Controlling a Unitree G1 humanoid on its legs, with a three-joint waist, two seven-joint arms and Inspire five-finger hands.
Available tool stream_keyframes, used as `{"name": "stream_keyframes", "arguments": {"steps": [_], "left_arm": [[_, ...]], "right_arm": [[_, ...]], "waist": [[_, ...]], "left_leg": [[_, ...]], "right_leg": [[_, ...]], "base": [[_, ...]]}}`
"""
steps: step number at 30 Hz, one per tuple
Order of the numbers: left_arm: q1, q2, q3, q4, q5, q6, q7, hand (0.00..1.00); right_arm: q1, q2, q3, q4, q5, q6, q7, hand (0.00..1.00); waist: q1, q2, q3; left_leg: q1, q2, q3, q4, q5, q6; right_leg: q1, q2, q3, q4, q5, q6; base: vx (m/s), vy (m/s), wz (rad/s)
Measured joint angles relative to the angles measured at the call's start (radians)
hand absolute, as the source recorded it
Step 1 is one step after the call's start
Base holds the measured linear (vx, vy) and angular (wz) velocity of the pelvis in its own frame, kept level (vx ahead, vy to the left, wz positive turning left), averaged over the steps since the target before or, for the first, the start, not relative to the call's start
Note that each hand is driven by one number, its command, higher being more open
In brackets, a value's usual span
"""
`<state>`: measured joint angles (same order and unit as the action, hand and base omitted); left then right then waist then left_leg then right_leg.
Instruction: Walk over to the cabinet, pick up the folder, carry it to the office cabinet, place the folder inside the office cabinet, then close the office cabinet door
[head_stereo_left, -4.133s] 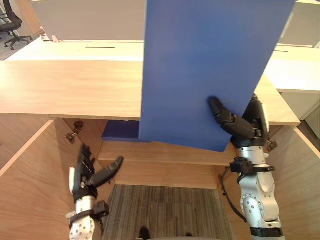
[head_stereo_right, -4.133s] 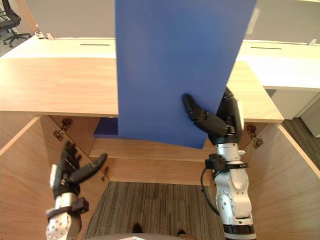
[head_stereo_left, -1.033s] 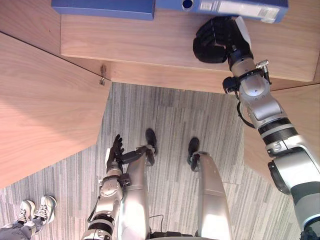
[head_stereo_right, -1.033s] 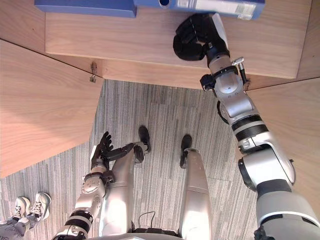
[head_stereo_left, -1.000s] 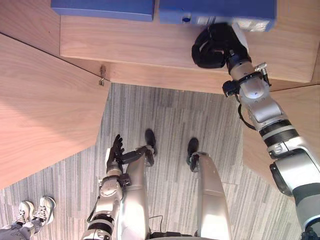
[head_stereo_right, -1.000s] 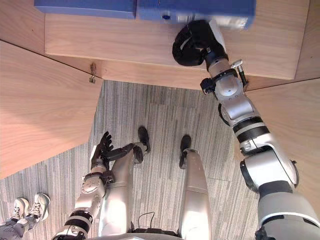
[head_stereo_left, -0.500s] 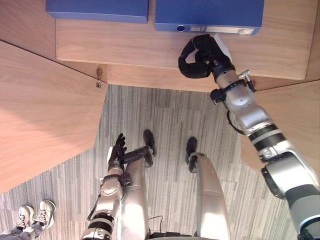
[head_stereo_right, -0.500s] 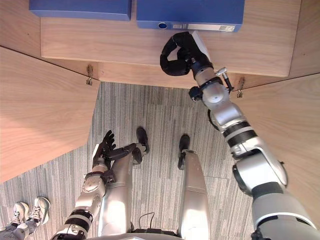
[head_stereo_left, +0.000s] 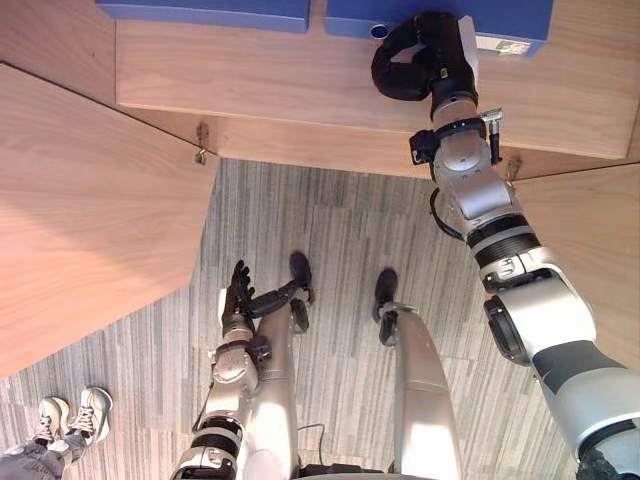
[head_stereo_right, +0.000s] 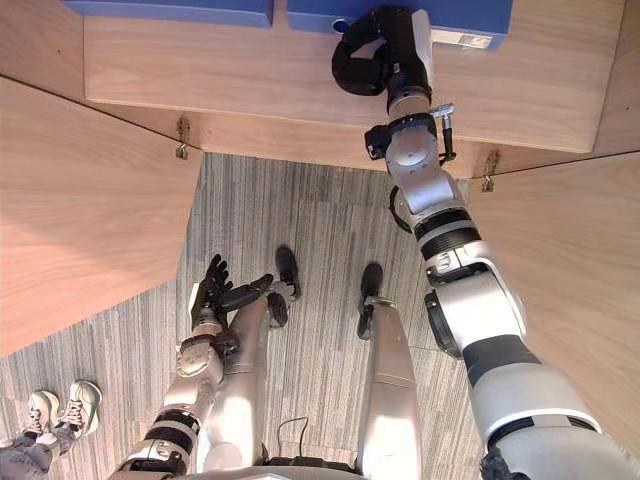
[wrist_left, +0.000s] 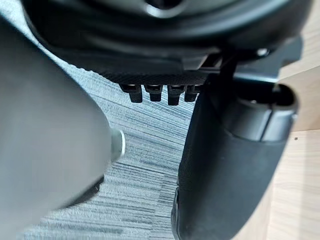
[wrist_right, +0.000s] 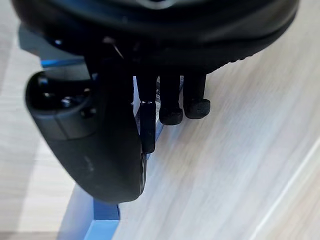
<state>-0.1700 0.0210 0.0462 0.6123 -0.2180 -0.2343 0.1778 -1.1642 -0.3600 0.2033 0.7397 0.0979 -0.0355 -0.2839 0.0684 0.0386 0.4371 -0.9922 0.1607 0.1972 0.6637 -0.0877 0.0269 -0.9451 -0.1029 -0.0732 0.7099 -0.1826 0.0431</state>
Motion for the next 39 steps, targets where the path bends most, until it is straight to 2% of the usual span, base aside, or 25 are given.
{"name": "stream_keyframes", "arguments": {"steps": [2,5,6,7,10,11,14,15,17,18,19,24,29,34,39], "left_arm": [[0.0,-0.002,0.001,-0.001,0.0,0.006,0.007,1.0],[0.011,-0.016,-0.009,0.02,0.003,0.04,0.007,1.0],[0.015,-0.019,-0.011,0.021,0.003,0.041,0.006,1.0],[0.032,-0.025,-0.013,0.023,0.007,0.046,0.003,1.0],[0.084,-0.037,-0.016,0.026,0.026,0.059,-0.019,1.0],[0.109,-0.039,-0.014,0.043,0.053,0.066,-0.026,1.0],[0.144,-0.033,-0.013,0.11,0.092,0.081,-0.031,1.0],[0.156,-0.017,-0.009,0.169,0.103,0.086,-0.033,1.0],[0.17,0.007,-0.005,0.227,0.115,0.098,-0.039,1.0],[0.176,0.022,-0.004,0.25,0.129,0.1,-0.05,1.0],[0.181,0.031,-0.004,0.258,0.14,0.1,-0.053,1.0],[0.21,0.073,0.039,0.263,0.143,0.099,-0.059,1.0],[0.235,0.081,0.045,0.307,0.183,0.104,-0.073,1.0],[0.258,0.069,0.045,0.334,0.183,0.124,-0.082,1.0],[0.33,0.06,0.071,0.334,0.185,0.124,-0.094,1.0]], "right_arm": [[0.067,-0.001,-0.052,-0.137,0.007,-0.001,-0.026,0.0],[0.341,0.012,-0.11,-0.412,0.033,-0.05,-0.045,0.0],[0.373,0.022,-0.112,-0.434,0.036,-0.054,-0.045,0.0],[0.494,0.052,-0.119,-0.502,0.038,-0.08,-0.037,0.0],[0.775,0.153,-0.109,-0.613,0.041,-0.104,-0.002,0.0],[0.919,0.205,-0.1,-0.629,0.033,-0.107,0.026,0.0],[1.132,0.268,-0.103,-0.622,0.008,-0.107,0.051,0.0],[1.219,0.295,-0.117,-0.562,-0.024,-0.117,0.061,0.0],[1.262,0.317,-0.159,-0.432,-0.05,-0.121,0.069,0.0],[1.283,0.329,-0.203,-0.341,-0.054,-0.121,0.075,0.0],[1.291,0.331,-0.238,-0.276,-0.054,-0.12,0.079,1.0],[1.305,0.324,-0.364,0.0,-0.052,-0.098,0.091,1.0],[1.339,0.324,-0.482,0.087,-0.002,-0.085,0.097,1.0],[1.349,0.326,-0.62,0.081,0.101,-0.083,0.09,1.0],[1.391,0.319,-0.739,-0.126,0.156,-0.081,0.062,1.0]], "waist": [[-0.002,0.0,0.0],[-0.013,0.0,0.0],[-0.014,0.0,0.0],[-0.019,0.0,0.0],[-0.034,-0.01,-0.01],[-0.038,-0.021,-0.022],[-0.062,-0.026,-0.081],[-0.081,-0.037,-0.129],[-0.113,-0.048,-0.175],[-0.118,-0.052,-0.196],[-0.118,-0.051,-0.21],[-0.144,-0.049,-0.273],[-0.167,-0.039,-0.324],[-0.172,-0.04,-0.334],[-0.198,-0.039,-0.352]], "left_leg": [[0.006,0.0,0.0,0.003,0.0,0.001],[0.115,0.0,0.003,-0.023,-0.005,0.001],[0.129,0.001,0.004,-0.03,-0.008,0.001],[0.185,0.003,0.007,-0.045,-0.018,-0.003],[0.312,0.013,0.036,-0.099,-0.03,-0.018],[0.388,0.017,0.06,-0.142,-0.031,-0.022],[0.483,0.019,0.084,-0.206,-0.026,-0.026],[0.544,0.011,0.103,-0.259,-0.013,-0.034],[0.628,-0.006,0.127,-0.336,0.005,-0.037],[0.688,-0.012,0.154,-0.383,0.013,-0.04],[0.726,-0.02,0.172,-0.416,0.019,-0.043],[0.865,-0.047,0.231,-0.541,0.047,-0.056],[0.957,-0.07,0.283,-0.62,0.063,-0.06],[1.032,-0.097,0.338,-0.698,0.078,-0.066],[1.069,-0.116,0.38,-0.742,0.079,-0.067]], "right_leg": [[0.009,0.0,0.0,-0.002,0.002,0.002],[0.13,0.003,-0.006,-0.056,0.008,0.008],[0.146,0.004,-0.006,-0.064,0.008,0.008],[0.205,0.009,-0.006,-0.093,0.01,0.008],[0.328,0.015,-0.007,-0.174,0.019,-0.006],[0.397,0.017,-0.007,-0.228,0.035,-0.005],[0.494,0.031,0.006,-0.326,0.069,0.01],[0.55,0.037,0.02,-0.396,0.095,0.016],[0.631,0.042,0.041,-0.488,0.131,0.022],[0.682,0.044,0.062,-0.542,0.152,0.026],[0.711,0.047,0.077,-0.575,0.164,0.029],[0.798,0.045,0.137,-0.651,0.189,0.035],[0.837,0.046,0.204,-0.685,0.208,0.037],[0.848,0.044,0.263,-0.694,0.218,0.043],[0.842,0.043,0.312,-0.692,0.217,0.043]], "base": [[0.0,0.0,0.0],[0.0,0.0,0.0],[0.02,-0.003,-0.06],[0.02,-0.004,-0.1],[0.07,-0.005,-0.3],[0.12,-0.007,-0.37],[0.15,-0.009,-0.3],[0.15,-0.005,-0.31],[0.25,0.008,-0.4],[0.23,0.013,-0.51],[0.16,0.004,-0.44],[0.08,0.009,-0.35],[0.0,0.025,-0.39],[-0.06,0.022,-0.37],[-0.02,-0.004,-0.3]]}}
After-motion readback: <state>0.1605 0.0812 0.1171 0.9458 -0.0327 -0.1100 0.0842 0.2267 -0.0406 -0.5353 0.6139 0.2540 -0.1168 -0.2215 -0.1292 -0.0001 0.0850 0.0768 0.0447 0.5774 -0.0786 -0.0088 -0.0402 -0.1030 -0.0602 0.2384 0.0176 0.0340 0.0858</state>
